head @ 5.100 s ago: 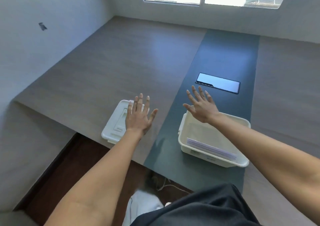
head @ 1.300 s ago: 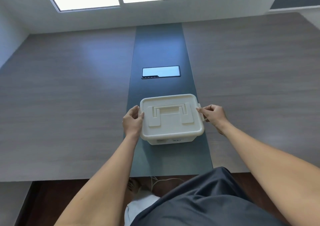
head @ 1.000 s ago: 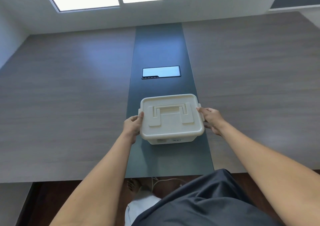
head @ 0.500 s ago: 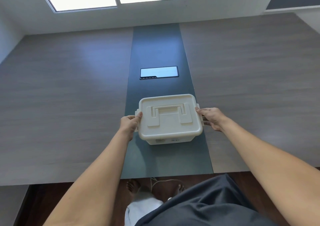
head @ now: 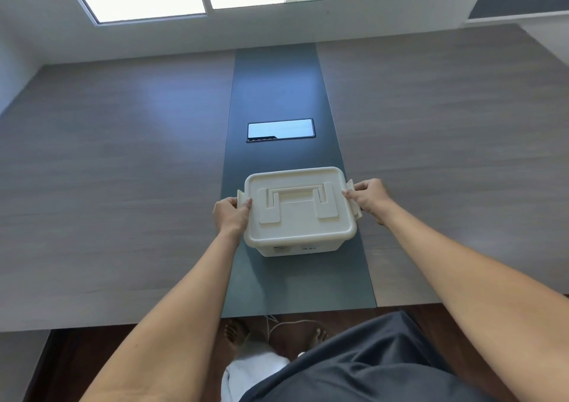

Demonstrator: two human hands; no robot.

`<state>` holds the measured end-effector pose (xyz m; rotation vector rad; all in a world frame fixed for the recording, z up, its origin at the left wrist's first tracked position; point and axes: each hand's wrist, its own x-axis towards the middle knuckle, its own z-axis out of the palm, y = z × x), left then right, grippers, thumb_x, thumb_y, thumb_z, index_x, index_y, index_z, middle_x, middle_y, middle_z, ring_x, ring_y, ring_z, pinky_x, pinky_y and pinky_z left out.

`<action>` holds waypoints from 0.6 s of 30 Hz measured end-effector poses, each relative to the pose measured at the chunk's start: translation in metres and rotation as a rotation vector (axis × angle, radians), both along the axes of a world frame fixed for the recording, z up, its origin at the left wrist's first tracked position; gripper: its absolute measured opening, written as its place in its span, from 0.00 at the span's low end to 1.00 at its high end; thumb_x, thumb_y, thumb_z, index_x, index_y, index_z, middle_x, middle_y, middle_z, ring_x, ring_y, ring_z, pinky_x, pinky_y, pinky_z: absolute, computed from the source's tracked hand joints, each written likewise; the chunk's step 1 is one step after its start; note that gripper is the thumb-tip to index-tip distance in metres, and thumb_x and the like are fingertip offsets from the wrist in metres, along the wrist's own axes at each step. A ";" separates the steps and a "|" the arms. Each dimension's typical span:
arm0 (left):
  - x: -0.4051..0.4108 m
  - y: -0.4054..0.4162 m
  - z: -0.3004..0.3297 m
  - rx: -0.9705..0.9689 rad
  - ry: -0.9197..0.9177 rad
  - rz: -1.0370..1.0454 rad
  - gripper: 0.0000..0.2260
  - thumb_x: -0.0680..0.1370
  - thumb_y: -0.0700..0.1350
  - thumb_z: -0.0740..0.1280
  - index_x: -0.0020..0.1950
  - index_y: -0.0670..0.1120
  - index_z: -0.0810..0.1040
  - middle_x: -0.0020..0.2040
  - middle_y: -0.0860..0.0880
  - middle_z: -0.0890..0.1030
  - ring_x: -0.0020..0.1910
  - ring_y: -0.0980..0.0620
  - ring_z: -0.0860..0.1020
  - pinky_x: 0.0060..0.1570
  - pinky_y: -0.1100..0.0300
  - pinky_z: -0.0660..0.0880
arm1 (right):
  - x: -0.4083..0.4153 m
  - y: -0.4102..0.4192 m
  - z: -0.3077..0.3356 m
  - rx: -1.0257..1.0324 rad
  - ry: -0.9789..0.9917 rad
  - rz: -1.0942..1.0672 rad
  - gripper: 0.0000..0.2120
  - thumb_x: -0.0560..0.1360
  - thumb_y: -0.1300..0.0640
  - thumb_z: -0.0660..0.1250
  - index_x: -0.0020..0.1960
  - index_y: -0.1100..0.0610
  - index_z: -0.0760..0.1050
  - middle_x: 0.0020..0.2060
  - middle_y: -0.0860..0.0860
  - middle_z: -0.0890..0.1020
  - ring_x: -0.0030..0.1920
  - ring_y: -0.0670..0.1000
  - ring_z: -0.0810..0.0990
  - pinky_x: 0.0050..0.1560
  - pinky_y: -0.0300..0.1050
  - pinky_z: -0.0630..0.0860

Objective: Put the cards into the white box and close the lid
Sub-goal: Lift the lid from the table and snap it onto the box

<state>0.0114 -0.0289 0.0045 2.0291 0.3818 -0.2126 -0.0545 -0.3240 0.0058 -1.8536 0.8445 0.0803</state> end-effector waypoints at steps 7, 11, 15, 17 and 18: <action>0.003 -0.001 -0.002 0.106 -0.059 -0.033 0.06 0.75 0.47 0.72 0.45 0.44 0.82 0.47 0.46 0.83 0.46 0.46 0.82 0.49 0.55 0.77 | -0.003 0.013 0.008 -0.169 -0.034 0.014 0.06 0.73 0.58 0.72 0.45 0.61 0.82 0.43 0.53 0.84 0.46 0.53 0.80 0.47 0.42 0.74; 0.004 -0.004 -0.002 0.200 -0.118 -0.036 0.09 0.77 0.47 0.71 0.49 0.41 0.83 0.53 0.41 0.80 0.49 0.44 0.80 0.52 0.57 0.74 | -0.004 0.020 0.009 -0.205 -0.055 -0.013 0.08 0.73 0.58 0.70 0.46 0.62 0.83 0.44 0.55 0.85 0.47 0.55 0.82 0.47 0.43 0.75; 0.008 -0.008 0.002 0.203 -0.130 -0.017 0.11 0.78 0.46 0.70 0.52 0.39 0.83 0.55 0.40 0.78 0.51 0.43 0.79 0.51 0.61 0.70 | 0.003 0.021 0.011 -0.209 -0.082 -0.010 0.07 0.73 0.58 0.70 0.45 0.61 0.83 0.44 0.55 0.86 0.49 0.56 0.83 0.48 0.44 0.76; 0.014 -0.010 0.003 0.208 -0.135 -0.011 0.11 0.79 0.46 0.69 0.52 0.39 0.82 0.56 0.41 0.77 0.50 0.44 0.78 0.50 0.61 0.69 | 0.009 0.023 0.013 -0.209 -0.087 -0.013 0.06 0.73 0.58 0.70 0.44 0.60 0.83 0.44 0.55 0.86 0.49 0.56 0.83 0.48 0.44 0.76; 0.016 -0.012 0.005 0.210 -0.135 -0.006 0.11 0.79 0.46 0.69 0.52 0.39 0.82 0.57 0.41 0.76 0.49 0.46 0.77 0.50 0.61 0.68 | 0.012 0.024 0.014 -0.208 -0.088 -0.017 0.06 0.73 0.58 0.70 0.44 0.60 0.83 0.44 0.55 0.86 0.49 0.56 0.83 0.49 0.45 0.76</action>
